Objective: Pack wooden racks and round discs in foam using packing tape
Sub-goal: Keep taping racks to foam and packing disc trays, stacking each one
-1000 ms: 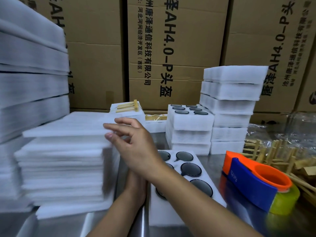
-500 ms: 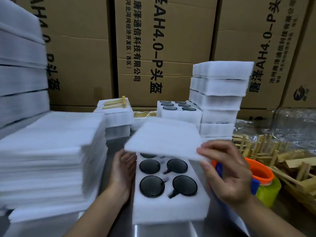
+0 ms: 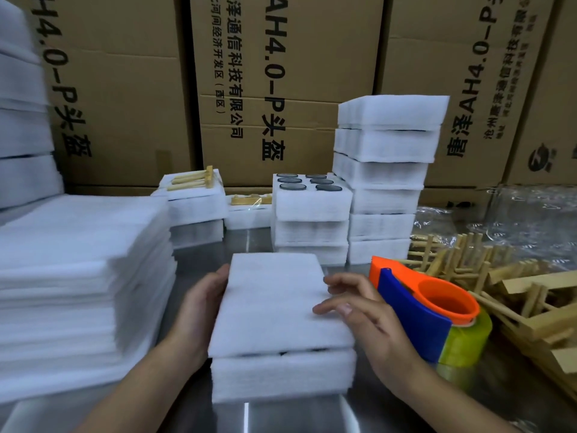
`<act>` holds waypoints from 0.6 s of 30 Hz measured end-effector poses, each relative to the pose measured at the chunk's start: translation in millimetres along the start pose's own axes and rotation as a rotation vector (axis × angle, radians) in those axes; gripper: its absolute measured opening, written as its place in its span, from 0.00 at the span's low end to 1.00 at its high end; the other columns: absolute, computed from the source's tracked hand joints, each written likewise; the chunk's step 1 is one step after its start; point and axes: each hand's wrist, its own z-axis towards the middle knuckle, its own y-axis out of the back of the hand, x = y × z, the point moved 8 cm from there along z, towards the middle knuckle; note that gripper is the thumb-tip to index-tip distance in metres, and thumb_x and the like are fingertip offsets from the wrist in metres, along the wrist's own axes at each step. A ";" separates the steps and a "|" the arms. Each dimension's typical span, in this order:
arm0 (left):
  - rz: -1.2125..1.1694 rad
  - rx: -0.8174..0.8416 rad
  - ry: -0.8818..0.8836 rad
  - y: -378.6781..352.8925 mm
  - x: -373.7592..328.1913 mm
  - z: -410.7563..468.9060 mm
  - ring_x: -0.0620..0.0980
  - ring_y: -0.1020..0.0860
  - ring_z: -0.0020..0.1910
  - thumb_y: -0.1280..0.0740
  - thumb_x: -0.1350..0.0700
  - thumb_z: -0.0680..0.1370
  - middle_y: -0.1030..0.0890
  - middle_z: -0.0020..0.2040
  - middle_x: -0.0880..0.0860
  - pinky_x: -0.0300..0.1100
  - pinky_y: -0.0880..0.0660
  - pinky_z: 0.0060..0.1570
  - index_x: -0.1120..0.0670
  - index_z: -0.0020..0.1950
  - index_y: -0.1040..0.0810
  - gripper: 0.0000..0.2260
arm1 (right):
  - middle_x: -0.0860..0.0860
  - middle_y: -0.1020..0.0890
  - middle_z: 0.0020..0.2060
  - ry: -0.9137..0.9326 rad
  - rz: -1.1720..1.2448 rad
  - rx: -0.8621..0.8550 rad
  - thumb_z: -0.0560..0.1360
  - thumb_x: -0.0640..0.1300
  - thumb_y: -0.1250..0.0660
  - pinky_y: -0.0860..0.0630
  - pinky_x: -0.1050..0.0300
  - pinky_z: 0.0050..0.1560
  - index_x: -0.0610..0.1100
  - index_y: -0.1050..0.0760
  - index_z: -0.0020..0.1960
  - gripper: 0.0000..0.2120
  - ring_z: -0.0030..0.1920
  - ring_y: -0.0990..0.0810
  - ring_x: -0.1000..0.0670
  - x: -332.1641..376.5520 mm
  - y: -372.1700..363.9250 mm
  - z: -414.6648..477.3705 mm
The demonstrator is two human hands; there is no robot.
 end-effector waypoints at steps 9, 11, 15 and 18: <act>0.057 -0.039 0.034 3.3 3.4 -8.5 0.52 0.19 0.35 0.36 0.52 0.68 0.18 0.37 0.55 0.45 0.26 0.38 0.56 0.44 0.21 0.11 | 0.67 0.19 0.48 -0.478 0.601 0.037 0.65 0.58 0.39 0.25 0.70 0.43 0.56 0.26 0.59 0.23 0.46 0.21 0.69 -40.5 -16.8 -0.5; 0.074 -0.036 0.055 4.9 6.9 -10.2 0.52 0.18 0.34 0.37 0.51 0.70 0.17 0.36 0.55 0.41 0.23 0.33 0.55 0.38 0.16 0.12 | 0.63 0.16 0.47 -0.485 0.659 0.090 0.71 0.55 0.43 0.23 0.70 0.40 0.57 0.17 0.50 0.17 0.47 0.18 0.64 -34.3 -24.4 -1.2; 0.099 -0.014 0.050 2.5 7.0 -13.1 0.50 0.18 0.32 0.38 0.51 0.70 0.17 0.33 0.54 0.36 0.24 0.28 0.53 0.33 0.15 0.14 | 0.53 0.18 0.57 -0.549 0.720 0.070 0.75 0.56 0.43 0.22 0.65 0.45 0.53 0.18 0.55 0.18 0.56 0.19 0.54 -36.4 -31.0 -6.3; 0.129 -0.012 0.047 0.3 7.1 -15.1 0.49 0.18 0.32 0.37 0.49 0.69 0.17 0.33 0.53 0.35 0.25 0.28 0.53 0.33 0.15 0.14 | 0.54 0.16 0.53 -0.567 0.734 0.035 0.72 0.58 0.41 0.21 0.66 0.41 0.54 0.17 0.52 0.17 0.52 0.17 0.55 -38.3 -31.5 -7.6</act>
